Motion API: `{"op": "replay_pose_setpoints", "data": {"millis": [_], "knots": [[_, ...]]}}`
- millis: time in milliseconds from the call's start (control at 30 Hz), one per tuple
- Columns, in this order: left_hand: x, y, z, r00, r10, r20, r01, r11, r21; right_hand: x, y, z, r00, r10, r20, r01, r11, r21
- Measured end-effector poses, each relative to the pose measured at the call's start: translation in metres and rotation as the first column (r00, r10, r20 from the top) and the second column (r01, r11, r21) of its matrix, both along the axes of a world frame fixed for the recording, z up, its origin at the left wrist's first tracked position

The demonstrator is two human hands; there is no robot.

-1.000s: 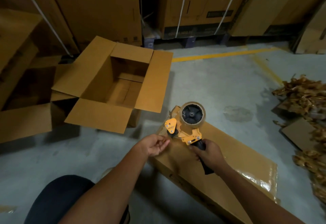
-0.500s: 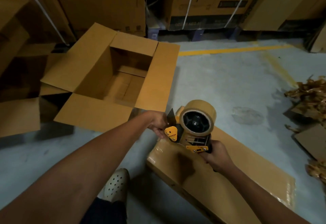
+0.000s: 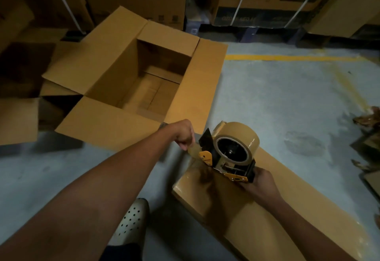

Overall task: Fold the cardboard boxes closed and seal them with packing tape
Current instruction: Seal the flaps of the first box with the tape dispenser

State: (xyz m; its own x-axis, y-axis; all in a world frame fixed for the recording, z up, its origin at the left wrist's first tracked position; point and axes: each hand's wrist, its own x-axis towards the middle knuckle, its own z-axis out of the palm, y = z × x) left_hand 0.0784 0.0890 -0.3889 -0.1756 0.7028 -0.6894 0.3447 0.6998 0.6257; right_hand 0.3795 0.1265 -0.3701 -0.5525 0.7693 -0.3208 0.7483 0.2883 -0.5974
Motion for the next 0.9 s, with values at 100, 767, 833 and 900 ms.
{"op": "replay_pose_setpoints", "data": {"millis": [100, 767, 833, 900], "knots": [[-0.012, 0.003, -0.005, 0.999, 0.048, 0.013, -0.048, 0.999, 0.024, -0.011, 0.002, -0.002, 1.000, -0.004, -0.028, 0.004, 1.000, 0.019], [0.053, -0.026, -0.066, 0.919, 0.217, -0.329, -0.177, 0.973, 0.150, -0.010, 0.013, -0.023, 0.991, 0.054, 0.120, -0.059, 0.998, 0.038], [0.064, -0.038, -0.063, 0.916, 0.388, -0.103, -0.356, 0.904, 0.235, -0.010, 0.012, -0.021, 0.984, 0.115, 0.133, -0.122, 0.992, 0.044], [0.073, -0.057, -0.063, 0.881, 0.457, 0.124, -0.474, 0.846, 0.246, -0.012, 0.012, -0.015, 0.973, 0.179, 0.142, -0.185, 0.982, 0.028]]}}
